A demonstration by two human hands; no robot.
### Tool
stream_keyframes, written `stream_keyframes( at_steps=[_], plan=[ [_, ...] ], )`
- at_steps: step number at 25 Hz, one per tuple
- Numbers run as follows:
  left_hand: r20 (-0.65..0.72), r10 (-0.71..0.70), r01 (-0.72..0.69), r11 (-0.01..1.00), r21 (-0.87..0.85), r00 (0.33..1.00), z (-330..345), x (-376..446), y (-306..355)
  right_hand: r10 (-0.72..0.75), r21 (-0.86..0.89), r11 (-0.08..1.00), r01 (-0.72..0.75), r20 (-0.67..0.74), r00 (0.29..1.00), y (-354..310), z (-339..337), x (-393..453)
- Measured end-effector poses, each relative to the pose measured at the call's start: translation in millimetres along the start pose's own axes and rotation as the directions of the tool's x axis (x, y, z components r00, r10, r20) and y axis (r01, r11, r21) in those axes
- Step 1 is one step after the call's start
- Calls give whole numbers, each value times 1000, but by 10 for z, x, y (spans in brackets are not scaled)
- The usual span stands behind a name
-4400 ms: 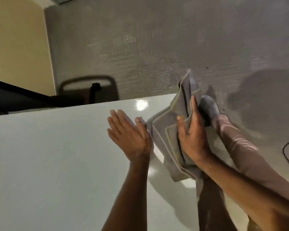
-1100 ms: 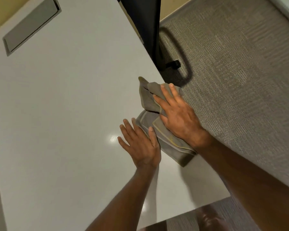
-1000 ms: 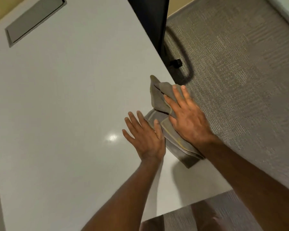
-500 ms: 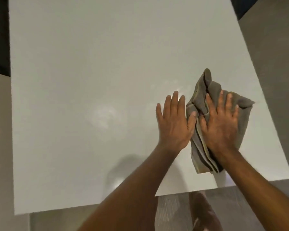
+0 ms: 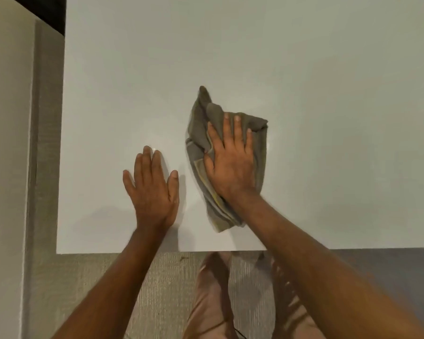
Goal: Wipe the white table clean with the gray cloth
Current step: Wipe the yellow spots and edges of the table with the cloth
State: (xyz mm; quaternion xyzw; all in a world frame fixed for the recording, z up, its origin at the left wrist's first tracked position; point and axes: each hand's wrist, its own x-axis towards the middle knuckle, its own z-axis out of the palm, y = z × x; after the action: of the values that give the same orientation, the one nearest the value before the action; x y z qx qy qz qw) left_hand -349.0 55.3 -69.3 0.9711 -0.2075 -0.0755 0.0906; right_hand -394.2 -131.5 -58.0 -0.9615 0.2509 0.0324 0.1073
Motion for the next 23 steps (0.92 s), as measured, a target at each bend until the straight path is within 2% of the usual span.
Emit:
stream_keyframes(
  at_steps=[2, 4, 7, 9, 12, 16, 20, 21, 23],
  plan=[
    [21, 19, -18, 998, -66, 1000, -17, -63, -65, -117, 18, 993, 117, 40, 992, -256, 107, -321],
    [28, 0, 4, 992, -123, 1000, -29, -74, 50, -224, 15, 975, 223, 71, 972, -222, 167, -670],
    [35, 45, -45, 999, -22, 998, 24, -141, 231, -257, 10, 966, 257, 52, 965, 331, 146, -956],
    [24, 75, -76, 997, 31, 997, 81, -152, 230, -190, -31, 981, 192, 49, 981, 887, 65, -1056],
    [-44, 96, -91, 992, 91, 994, 132, -178, 194, 29, -70, 997, -26, 36, 999, 1876, -112, -1333],
    [-87, 102, -85, 980, 179, 991, 157, -182, 251, 364, -26, 931, -363, 8, 932, 2863, -345, -1657],
    [-51, 83, -72, 979, 189, 995, 137, -171, 269, 544, 32, 839, -543, -31, 839, 2748, -321, -1569],
    [-30, 74, -67, 981, 180, 997, 131, -171, 279, 546, 64, 837, -543, -35, 837, 2589, -294, -1506],
    [7, 63, -64, 982, 176, 998, 113, -182, 298, 427, 60, 903, -425, -36, 903, 2169, -197, -1385]
  ],
)
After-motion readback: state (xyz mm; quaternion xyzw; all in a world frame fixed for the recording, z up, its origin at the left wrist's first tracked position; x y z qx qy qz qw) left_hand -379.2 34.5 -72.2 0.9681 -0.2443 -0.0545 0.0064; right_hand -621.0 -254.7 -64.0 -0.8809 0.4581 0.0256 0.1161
